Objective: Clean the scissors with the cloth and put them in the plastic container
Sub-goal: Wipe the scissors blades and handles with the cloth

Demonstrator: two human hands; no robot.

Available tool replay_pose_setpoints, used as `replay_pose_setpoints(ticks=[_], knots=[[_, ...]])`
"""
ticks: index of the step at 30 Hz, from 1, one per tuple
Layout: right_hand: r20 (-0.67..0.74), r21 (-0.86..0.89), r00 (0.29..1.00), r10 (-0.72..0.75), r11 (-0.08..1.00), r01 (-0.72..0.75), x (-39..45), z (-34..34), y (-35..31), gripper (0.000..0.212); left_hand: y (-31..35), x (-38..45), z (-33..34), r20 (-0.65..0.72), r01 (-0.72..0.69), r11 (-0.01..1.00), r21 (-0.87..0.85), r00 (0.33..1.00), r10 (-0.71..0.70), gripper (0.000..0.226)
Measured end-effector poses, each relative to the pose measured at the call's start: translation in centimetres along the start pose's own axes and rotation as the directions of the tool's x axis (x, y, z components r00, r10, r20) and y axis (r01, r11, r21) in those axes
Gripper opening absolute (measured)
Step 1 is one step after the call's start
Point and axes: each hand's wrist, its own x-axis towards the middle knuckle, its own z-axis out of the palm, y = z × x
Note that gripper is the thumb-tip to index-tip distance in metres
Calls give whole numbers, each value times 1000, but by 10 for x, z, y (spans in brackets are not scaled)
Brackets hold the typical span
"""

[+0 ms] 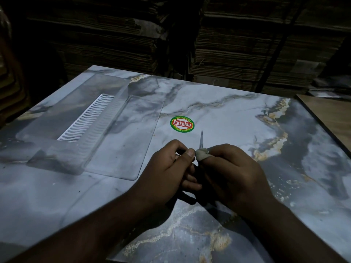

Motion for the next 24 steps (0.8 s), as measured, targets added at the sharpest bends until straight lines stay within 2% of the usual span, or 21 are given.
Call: replay_pose_setpoints(ticks=[5, 9, 13, 16, 20, 22, 24], knots=[[-22, -3, 1000, 15, 1000, -15, 2, 1, 0, 8, -2, -1, 0, 48, -1, 1000, 4, 999, 0, 22], [-67, 39, 995, 73, 997, -70, 1, -1, -3, 12, 2, 0, 0, 21, -54, 998, 29, 998, 53, 21], [-49, 77, 996, 80, 994, -76, 0, -1, -6, 18, 0, 0, -1, -20, -120, 992, 30, 993, 120, 22], [-77, 67, 992, 99, 993, -94, 2, -3, -4, 17, -2, -1, 0, -9, -91, 995, -39, 996, 91, 21], [-47, 66, 987, 156, 986, -153, 0, -3, -2, 19, 0, 0, 1, 47, -52, 996, -75, 997, 56, 20], [-26, 88, 989, 148, 985, -145, 2, -3, -3, 21, 0, 2, 2, 52, -85, 994, -67, 995, 89, 19], [-19, 119, 992, 126, 985, -122, 4, -2, -8, 24, -3, 5, 1, 19, -169, 985, 13, 985, 169, 16]])
